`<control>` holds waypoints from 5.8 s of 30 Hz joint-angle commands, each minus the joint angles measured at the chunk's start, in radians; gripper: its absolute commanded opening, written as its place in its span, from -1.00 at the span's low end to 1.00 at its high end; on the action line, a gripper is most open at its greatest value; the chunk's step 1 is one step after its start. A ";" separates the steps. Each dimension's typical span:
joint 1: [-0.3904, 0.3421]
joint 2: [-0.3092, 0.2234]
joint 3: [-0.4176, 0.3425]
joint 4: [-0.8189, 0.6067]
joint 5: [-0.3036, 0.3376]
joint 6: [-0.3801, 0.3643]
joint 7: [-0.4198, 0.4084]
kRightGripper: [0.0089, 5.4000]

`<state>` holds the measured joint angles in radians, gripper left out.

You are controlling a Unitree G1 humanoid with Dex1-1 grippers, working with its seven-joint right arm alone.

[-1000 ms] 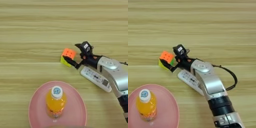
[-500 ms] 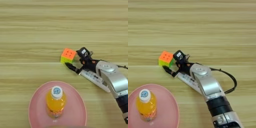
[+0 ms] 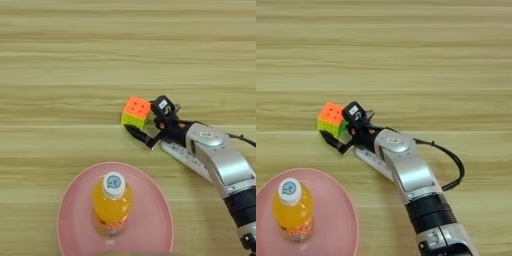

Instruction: Move the objects on the table

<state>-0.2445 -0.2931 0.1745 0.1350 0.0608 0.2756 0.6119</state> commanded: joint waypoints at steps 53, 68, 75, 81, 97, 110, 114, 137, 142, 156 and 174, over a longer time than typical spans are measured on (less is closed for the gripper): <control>0.135 -0.179 -0.021 -0.388 0.171 -0.150 0.405 0.23; 0.260 -0.328 0.009 -0.501 0.164 -0.196 0.580 0.23; 0.285 -0.369 0.070 -0.502 0.035 -0.261 0.562 0.23; 0.285 -0.368 0.096 -0.479 -0.030 -0.291 0.544 0.23; 0.265 -0.350 0.091 -0.463 -0.040 -0.300 0.507 0.81; 0.248 -0.357 -0.017 -0.538 0.184 -0.232 0.547 0.99; 0.243 -0.354 -0.053 -0.544 0.244 -0.219 0.556 0.99; 0.053 -0.354 -0.195 -0.291 0.125 -0.118 0.305 0.99; 0.029 -0.368 -0.206 -0.234 0.074 -0.119 0.270 0.99; 0.015 -0.434 -0.191 -0.099 -0.093 -0.198 0.218 0.99; 0.032 -0.454 -0.145 0.000 -0.209 -0.270 0.223 0.99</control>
<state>-0.1590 -0.6981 0.0494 0.1583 -0.1444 0.0304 0.8591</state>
